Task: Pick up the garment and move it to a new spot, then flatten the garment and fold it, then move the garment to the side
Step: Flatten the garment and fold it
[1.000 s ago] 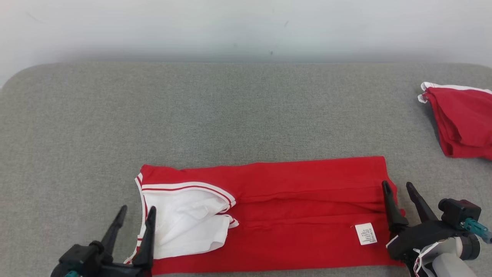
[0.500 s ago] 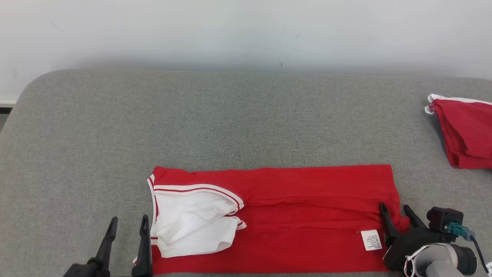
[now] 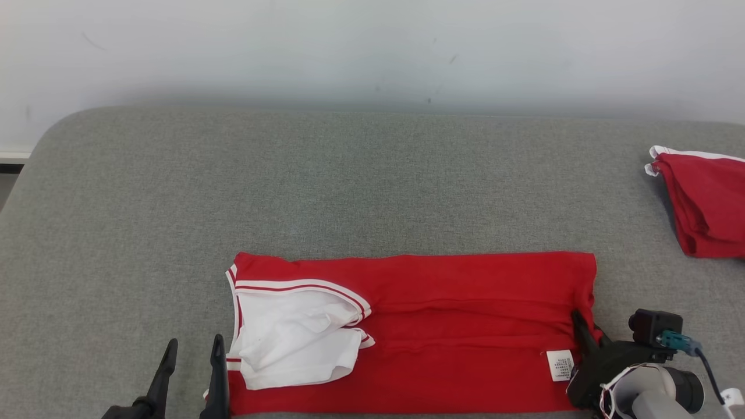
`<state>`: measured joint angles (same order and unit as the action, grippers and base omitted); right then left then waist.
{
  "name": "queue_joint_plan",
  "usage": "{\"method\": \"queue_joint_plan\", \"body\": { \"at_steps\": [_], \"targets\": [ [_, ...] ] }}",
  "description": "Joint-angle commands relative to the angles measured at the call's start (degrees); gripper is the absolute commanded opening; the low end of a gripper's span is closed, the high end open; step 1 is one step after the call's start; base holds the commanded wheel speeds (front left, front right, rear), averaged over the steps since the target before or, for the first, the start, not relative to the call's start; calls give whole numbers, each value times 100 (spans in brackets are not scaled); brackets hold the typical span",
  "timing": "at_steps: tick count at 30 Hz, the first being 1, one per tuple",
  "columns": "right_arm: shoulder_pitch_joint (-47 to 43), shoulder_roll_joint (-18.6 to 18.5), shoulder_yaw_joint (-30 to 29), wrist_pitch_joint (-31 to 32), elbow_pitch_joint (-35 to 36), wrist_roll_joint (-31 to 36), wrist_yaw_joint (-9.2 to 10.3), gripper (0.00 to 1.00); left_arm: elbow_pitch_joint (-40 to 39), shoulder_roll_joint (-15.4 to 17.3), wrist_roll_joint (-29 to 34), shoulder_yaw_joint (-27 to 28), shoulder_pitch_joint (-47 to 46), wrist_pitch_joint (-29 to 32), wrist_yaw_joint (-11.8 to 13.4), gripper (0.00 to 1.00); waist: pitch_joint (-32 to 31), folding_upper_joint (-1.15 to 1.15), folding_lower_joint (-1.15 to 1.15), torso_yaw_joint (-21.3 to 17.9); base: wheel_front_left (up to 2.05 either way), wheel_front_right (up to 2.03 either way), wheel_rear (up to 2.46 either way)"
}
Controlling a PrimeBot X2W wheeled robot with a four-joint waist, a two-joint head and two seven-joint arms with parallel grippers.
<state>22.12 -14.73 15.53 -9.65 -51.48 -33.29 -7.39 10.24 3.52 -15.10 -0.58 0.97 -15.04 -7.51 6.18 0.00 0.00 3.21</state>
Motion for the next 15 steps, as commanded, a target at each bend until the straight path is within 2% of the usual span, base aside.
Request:
{"method": "queue_joint_plan", "body": {
  "at_steps": [1, 11, 15],
  "targets": [
    [-143, -19, 28, -1, -74, -79, -17, 0, 32, -23, 50, 26, 17, -22, 5, 100, -2, 0, 0, -13, 0, 0, 0],
    [-163, -747, -200, -313, 152, -91, -2, 0, 42, -48, 86, 144, 107, -23, 4, 100, -121, 0, 0, -92, 0, 0, 0],
    [-274, -889, -234, -296, 442, -56, -2, 0, 36, -57, 80, 186, 172, -22, 4, 100, -172, 0, 0, -146, 0, 0, 0]
  ]
}}
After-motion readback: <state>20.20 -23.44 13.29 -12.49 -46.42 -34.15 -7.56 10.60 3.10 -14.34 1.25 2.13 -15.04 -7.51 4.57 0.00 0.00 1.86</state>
